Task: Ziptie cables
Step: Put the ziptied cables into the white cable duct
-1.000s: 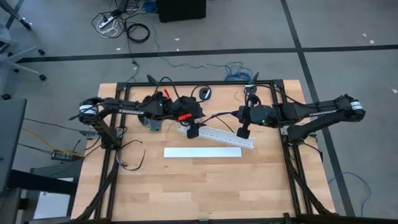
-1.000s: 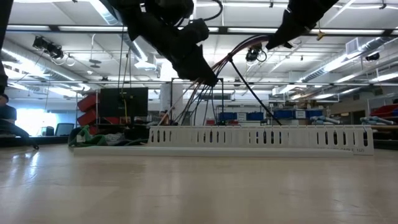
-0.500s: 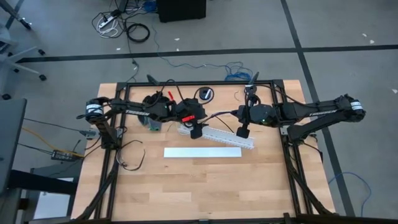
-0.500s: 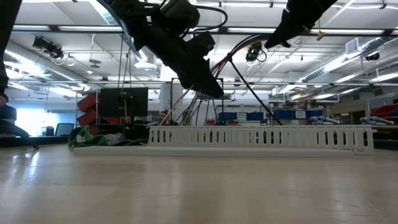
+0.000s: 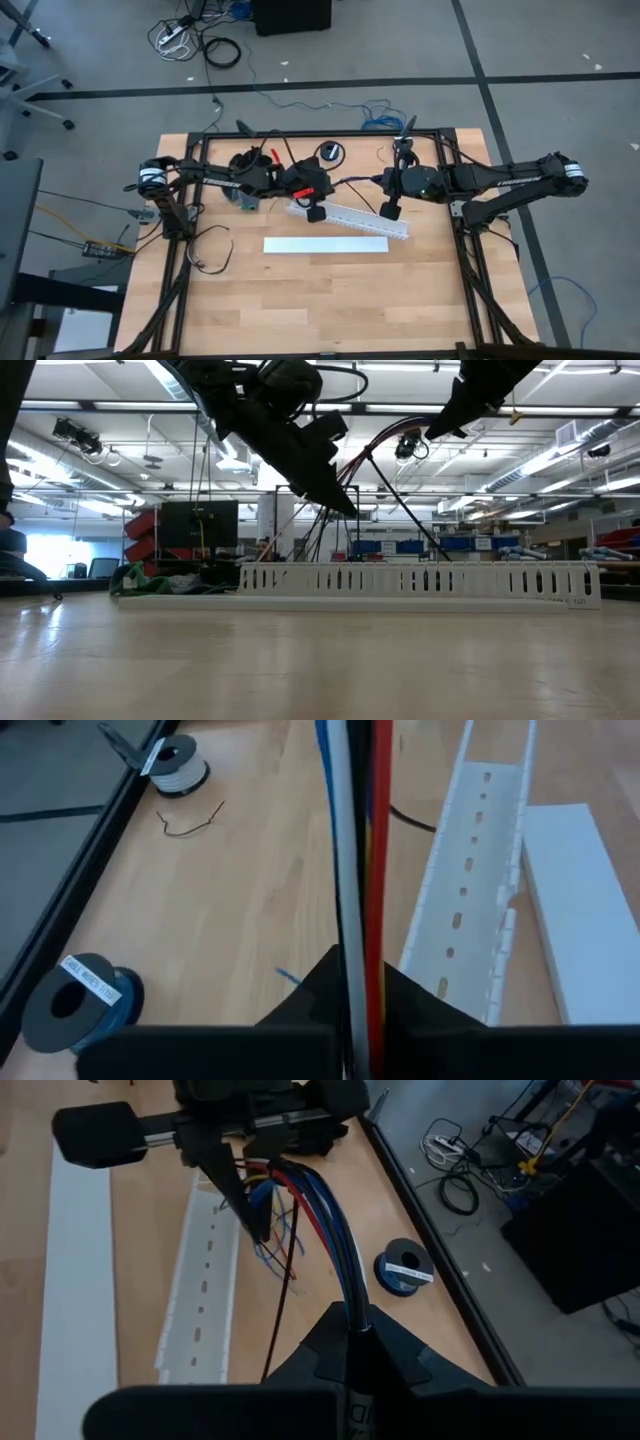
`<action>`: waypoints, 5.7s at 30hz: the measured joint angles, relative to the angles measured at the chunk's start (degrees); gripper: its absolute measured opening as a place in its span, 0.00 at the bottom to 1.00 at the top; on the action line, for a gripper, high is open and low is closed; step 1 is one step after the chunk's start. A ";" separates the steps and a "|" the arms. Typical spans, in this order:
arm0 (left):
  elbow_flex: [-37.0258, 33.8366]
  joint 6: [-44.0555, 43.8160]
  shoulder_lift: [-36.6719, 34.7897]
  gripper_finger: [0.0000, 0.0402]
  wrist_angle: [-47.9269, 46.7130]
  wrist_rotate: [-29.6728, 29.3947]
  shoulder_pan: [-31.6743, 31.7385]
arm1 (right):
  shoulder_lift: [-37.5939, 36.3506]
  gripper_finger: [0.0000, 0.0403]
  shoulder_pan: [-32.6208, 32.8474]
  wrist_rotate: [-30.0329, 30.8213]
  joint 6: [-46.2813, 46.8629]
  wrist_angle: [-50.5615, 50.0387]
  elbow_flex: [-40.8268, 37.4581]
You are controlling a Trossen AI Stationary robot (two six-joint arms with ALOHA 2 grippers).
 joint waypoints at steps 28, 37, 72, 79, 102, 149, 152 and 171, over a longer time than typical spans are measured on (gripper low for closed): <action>1.41 5.95 -14.99 0.00 -16.17 -14.36 -0.24 | -0.94 0.02 0.17 -2.07 1.97 -2.34 0.01; 7.13 13.61 -15.17 0.00 -27.83 -19.19 -0.22 | 0.38 0.02 -1.64 -8.11 -3.49 4.40 2.91; -0.99 2.44 -13.78 0.00 -34.89 -25.53 -6.86 | 19.37 0.02 -5.55 -20.53 2.81 -0.76 7.37; -5.52 3.31 -9.66 0.00 -23.53 -21.62 -6.92 | 19.37 0.02 -2.47 -20.56 7.27 -5.99 7.30; -5.57 4.39 -5.14 0.00 -23.51 -24.65 -6.90 | 28.16 0.02 -1.16 -21.45 11.05 1.36 0.61; -5.57 4.33 -5.14 0.00 -25.20 -27.63 -6.86 | 28.68 0.02 -3.50 -22.73 9.00 6.24 0.63; -5.57 4.31 -5.14 0.00 -25.80 -27.82 -6.88 | 28.68 0.02 -3.85 -22.95 8.59 6.40 0.63; -5.57 1.32 -5.18 0.00 -31.43 -30.15 -4.52 | 28.74 0.02 -7.19 -26.74 5.67 15.32 0.61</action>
